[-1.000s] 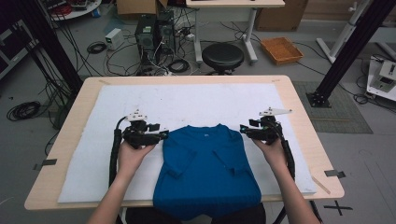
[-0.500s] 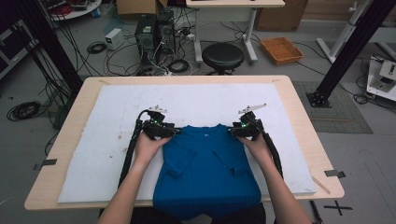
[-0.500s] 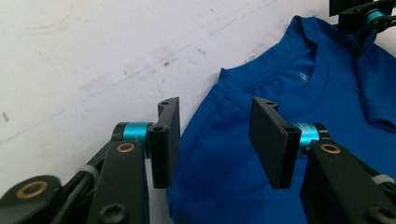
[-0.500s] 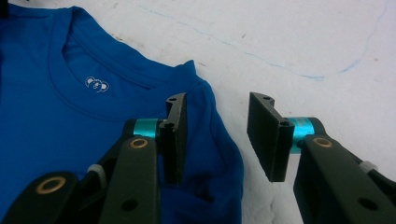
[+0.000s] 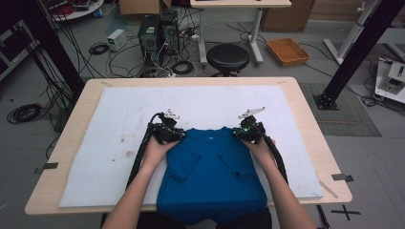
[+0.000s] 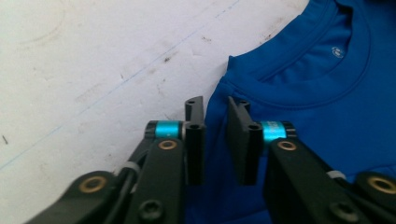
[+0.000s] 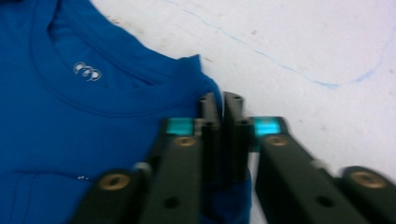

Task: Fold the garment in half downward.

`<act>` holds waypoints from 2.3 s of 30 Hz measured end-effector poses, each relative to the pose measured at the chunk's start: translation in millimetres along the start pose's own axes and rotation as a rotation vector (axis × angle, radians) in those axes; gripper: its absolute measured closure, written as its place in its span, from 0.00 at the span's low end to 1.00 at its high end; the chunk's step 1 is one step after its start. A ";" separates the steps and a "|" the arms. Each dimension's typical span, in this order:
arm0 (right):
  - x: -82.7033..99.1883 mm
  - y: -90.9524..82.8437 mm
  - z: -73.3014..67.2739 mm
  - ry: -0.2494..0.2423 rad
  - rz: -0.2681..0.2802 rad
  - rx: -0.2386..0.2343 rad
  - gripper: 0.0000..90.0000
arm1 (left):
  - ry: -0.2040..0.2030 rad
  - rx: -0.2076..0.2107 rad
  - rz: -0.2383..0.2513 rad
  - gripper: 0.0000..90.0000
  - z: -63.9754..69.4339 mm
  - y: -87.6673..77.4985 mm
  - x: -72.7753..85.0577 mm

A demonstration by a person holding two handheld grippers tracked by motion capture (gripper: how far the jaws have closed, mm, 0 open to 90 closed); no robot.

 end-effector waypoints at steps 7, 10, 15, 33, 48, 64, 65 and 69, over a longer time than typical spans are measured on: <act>-10.3 -5.5 7.3 0.036 0.057 0.000 0.99 | -0.021 -0.007 0.052 0.98 -10.0 -1.6 -5.8; -18.0 -4.4 12.9 0.057 0.068 -0.001 0.99 | -0.025 -0.016 0.072 0.98 -17.4 -2.4 -14.9; -31.6 -1.1 20.6 0.062 0.093 0.008 0.99 | -0.002 -0.034 0.103 0.98 -27.8 -3.7 -34.5; -15.8 -75.7 -27.6 -0.045 0.209 -0.023 0.99 | 0.174 0.003 0.231 0.98 29.5 -77.6 -20.3; 63.0 -120.8 -84.4 -0.159 0.173 -0.057 0.99 | 0.325 0.090 0.198 0.98 105.5 -105.5 45.3; 120.7 -139.3 -117.1 -0.231 0.091 -0.094 0.95 | 0.458 0.136 0.078 0.82 149.1 -107.6 93.0; 121.7 -141.3 -116.2 -0.223 0.089 -0.093 0.90 | 0.454 0.133 0.070 0.77 149.0 -108.2 94.6; 115.9 -147.5 -108.4 -0.189 0.119 -0.089 0.83 | 0.409 0.098 0.107 0.71 140.5 -113.9 85.1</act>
Point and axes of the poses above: each handheld gripper's, and its own axes: y roughly forward along the jaws, x roughly out of its underside, z roughly to its right, the point moved 9 cm from there along y, roughly forward along the jaws, and after that the axes turned 3 degrees about y, right-handed, at the moved point
